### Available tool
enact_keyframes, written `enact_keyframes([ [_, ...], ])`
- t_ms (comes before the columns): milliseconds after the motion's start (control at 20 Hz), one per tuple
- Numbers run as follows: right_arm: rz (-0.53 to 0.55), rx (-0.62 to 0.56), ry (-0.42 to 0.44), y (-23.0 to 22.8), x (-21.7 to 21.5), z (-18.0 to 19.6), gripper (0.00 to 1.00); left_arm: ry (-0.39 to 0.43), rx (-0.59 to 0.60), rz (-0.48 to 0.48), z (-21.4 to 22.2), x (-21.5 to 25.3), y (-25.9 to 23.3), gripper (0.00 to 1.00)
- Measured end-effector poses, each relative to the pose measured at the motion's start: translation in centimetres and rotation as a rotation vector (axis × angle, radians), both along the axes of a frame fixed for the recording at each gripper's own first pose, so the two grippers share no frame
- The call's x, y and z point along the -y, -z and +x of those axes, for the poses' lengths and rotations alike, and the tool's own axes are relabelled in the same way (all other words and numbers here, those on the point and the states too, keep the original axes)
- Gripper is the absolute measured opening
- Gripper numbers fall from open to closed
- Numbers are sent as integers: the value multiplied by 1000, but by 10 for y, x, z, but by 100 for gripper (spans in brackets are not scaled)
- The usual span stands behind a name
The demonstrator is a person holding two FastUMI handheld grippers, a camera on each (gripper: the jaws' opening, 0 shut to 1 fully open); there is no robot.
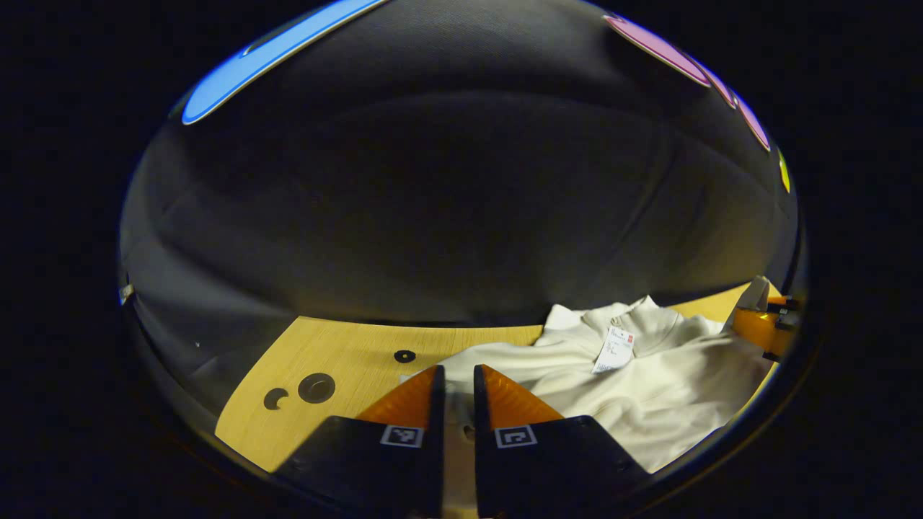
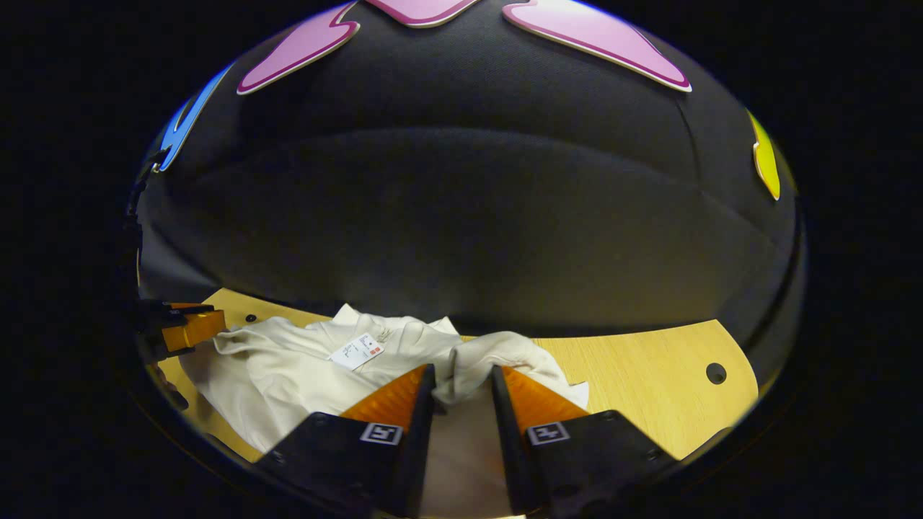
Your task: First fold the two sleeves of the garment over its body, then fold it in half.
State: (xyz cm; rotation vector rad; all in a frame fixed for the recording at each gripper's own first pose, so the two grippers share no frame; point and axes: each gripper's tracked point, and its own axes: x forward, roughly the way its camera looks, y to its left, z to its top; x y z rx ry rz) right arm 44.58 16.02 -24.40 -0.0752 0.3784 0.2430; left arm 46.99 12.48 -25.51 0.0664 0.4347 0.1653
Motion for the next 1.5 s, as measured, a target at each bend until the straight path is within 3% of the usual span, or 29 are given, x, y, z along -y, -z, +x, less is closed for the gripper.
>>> enact_keyframes([
  [50,-1,-14,-4,2,-1,-4,53,-7,1,-12,1,0,-2,35],
  [100,3,-12,-6,1,-2,-8,69,-13,5,-25,-5,1,-5,51],
  [150,-5,-1,2,-2,1,-11,72,-24,10,-18,-11,-2,-12,67],
  [200,-17,17,11,-10,6,-16,92,-34,23,2,-15,-8,-18,84],
  [250,-28,37,16,-19,10,-21,99,-35,38,15,-23,-10,-31,100],
  [700,8,120,96,-103,49,-98,98,-87,206,-88,-124,-23,-139,99],
  [950,103,213,151,-174,80,-174,97,-86,293,4,-214,-28,-212,99],
  [1200,114,259,199,-219,107,-254,97,-41,349,-23,-295,-10,-250,99],
  [1500,161,306,188,-245,107,-339,97,18,423,-19,-398,18,-273,99],
])
